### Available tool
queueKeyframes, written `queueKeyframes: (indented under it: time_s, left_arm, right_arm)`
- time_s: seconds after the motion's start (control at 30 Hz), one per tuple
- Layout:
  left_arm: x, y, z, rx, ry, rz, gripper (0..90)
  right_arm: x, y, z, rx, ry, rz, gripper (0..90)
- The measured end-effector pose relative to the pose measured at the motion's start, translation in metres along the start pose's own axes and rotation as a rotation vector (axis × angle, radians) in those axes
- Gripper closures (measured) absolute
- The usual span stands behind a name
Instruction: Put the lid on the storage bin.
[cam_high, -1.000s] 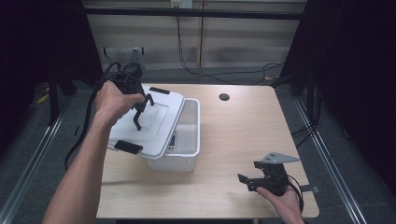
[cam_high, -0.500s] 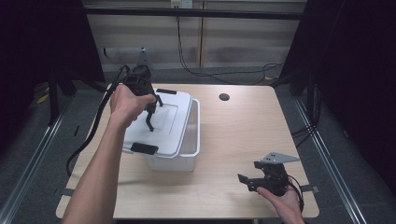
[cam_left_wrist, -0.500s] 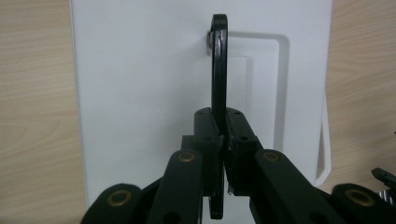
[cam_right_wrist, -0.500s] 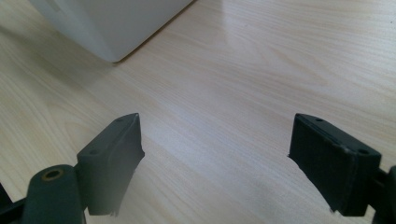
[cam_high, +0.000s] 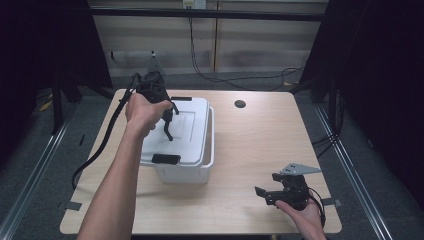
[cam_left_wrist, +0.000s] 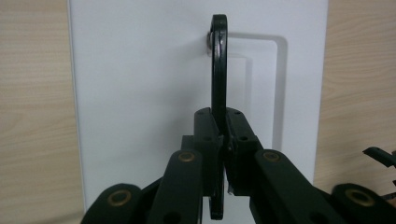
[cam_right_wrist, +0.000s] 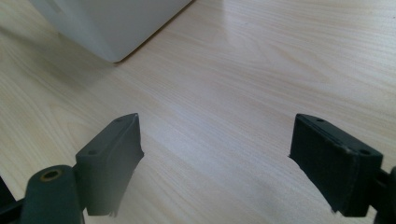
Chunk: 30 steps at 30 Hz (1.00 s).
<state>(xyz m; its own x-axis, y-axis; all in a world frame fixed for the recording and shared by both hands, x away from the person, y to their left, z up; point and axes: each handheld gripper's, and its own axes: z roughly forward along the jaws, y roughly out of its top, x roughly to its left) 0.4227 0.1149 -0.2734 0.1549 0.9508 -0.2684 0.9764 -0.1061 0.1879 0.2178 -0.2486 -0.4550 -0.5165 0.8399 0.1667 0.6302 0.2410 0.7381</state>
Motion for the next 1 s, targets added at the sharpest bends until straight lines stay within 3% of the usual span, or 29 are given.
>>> queueKeyframes:
  time_s: [0.2,0.4,0.43,0.67,0.73,1.0]
  left_arm:
    - [0.000,0.003,-0.001,-0.004,-0.008,-0.031,85.1]
    - [-0.003,0.005,0.001,-0.025,-0.052,-0.070,85.1]
    - [-0.002,0.006,0.001,-0.013,-0.057,-0.060,85.1]
    - [-0.004,0.005,0.007,-0.014,-0.034,-0.080,85.0]
    - [-0.005,0.004,0.009,-0.013,-0.003,-0.079,85.0]
    - [-0.003,0.004,0.013,-0.008,-0.013,-0.082,85.0]
  right_arm:
    - [0.000,0.000,0.001,0.004,-0.001,-0.002,15.8]
    - [0.000,0.000,0.001,0.003,0.000,-0.004,15.8]
    - [0.000,0.000,0.001,0.002,0.001,-0.005,15.8]
    - [0.000,0.000,0.000,0.003,0.002,-0.003,15.8]
    - [0.000,0.000,0.000,0.002,0.003,-0.003,15.8]
    - [0.000,0.000,0.001,0.004,0.003,-0.003,15.8]
